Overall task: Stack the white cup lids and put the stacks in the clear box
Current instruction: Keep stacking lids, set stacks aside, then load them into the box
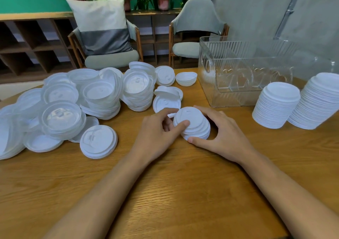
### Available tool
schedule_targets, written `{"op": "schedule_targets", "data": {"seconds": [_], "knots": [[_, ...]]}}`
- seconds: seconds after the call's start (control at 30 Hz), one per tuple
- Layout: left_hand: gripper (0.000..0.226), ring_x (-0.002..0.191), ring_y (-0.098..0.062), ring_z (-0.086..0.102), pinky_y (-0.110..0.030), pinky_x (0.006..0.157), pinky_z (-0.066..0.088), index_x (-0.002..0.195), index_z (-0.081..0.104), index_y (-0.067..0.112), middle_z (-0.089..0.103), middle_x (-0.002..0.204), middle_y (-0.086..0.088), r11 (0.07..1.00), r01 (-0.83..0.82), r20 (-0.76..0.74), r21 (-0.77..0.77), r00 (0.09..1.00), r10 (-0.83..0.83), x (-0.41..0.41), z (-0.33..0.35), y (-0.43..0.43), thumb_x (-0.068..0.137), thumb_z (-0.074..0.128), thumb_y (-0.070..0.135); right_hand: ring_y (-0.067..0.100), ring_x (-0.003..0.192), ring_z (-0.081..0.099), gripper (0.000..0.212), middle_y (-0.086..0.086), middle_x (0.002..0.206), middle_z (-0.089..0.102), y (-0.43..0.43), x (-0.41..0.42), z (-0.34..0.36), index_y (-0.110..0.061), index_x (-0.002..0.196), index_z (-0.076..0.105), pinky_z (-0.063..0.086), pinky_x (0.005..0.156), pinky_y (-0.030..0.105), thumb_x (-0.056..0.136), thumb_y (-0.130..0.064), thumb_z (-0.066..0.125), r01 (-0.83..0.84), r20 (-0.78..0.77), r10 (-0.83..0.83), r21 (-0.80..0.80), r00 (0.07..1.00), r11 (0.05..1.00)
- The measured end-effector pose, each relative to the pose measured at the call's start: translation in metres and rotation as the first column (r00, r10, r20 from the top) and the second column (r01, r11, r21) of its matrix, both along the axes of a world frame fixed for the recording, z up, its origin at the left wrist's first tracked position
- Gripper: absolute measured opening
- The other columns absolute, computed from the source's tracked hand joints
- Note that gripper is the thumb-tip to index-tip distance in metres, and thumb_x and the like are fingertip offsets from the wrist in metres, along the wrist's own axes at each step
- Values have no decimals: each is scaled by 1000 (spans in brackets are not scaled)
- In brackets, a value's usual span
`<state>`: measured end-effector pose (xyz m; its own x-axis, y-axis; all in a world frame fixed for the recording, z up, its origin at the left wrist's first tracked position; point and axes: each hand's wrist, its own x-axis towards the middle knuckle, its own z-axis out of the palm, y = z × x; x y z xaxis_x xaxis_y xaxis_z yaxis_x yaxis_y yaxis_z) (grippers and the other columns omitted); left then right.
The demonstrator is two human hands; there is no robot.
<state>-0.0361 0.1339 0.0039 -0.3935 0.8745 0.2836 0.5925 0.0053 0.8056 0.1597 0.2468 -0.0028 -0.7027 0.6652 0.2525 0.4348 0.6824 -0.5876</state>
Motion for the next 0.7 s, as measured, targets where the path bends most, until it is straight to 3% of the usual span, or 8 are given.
{"op": "schedule_targets", "data": {"seconds": [0.13, 0.23, 0.33, 0.53, 0.7], "knots": [[37, 69, -6, 61, -14, 64, 42, 109, 73, 36, 66, 72, 8, 1000, 1, -120, -30, 993, -5, 0, -2, 1, 82, 79, 61, -2, 128, 45, 86, -27, 137, 56, 1, 0, -3, -47, 149, 47, 32, 98, 11, 74, -66, 83, -20, 3, 19, 6, 1000, 1000], [52, 97, 5, 60, -7, 78, 42, 124, 70, 35, 67, 106, 17, 999, 38, -118, -20, 992, -40, -1, 2, 0, 80, 79, 61, 0, 127, 47, 84, -27, 135, 57, 1, -1, -3, -46, 148, 49, 34, 100, 13, 74, -65, 83, -33, -8, 33, 8, 999, 999], [62, 119, 10, 56, -17, 99, 48, 140, 63, 38, 65, 131, 22, 983, 164, -39, -85, 985, -168, -3, 4, -2, 83, 84, 45, -1, 129, 46, 86, -30, 136, 56, 0, 0, -2, -46, 149, 48, 38, 105, 23, 73, -67, 83, -51, -8, 51, -3, 999, 999], [63, 108, 4, 64, -16, 88, 55, 128, 72, 31, 72, 115, 20, 994, 105, -4, 10, 995, -105, 1, 1, 0, 72, 93, 49, 0, 138, 39, 108, -25, 151, 47, -2, -1, 0, -43, 157, 38, 34, 115, 34, 64, -76, 81, -31, 16, 31, -39, 999, 999], [64, 109, 6, 62, -22, 93, 55, 131, 72, 30, 69, 117, 19, 994, 109, -64, -9, 992, -110, 4, 1, 2, 74, 90, 54, 2, 140, 37, 115, -21, 152, 47, -3, -1, 2, -41, 159, 37, 33, 115, 34, 59, -79, 80, -25, 35, 27, -49, 999, 998]]}}
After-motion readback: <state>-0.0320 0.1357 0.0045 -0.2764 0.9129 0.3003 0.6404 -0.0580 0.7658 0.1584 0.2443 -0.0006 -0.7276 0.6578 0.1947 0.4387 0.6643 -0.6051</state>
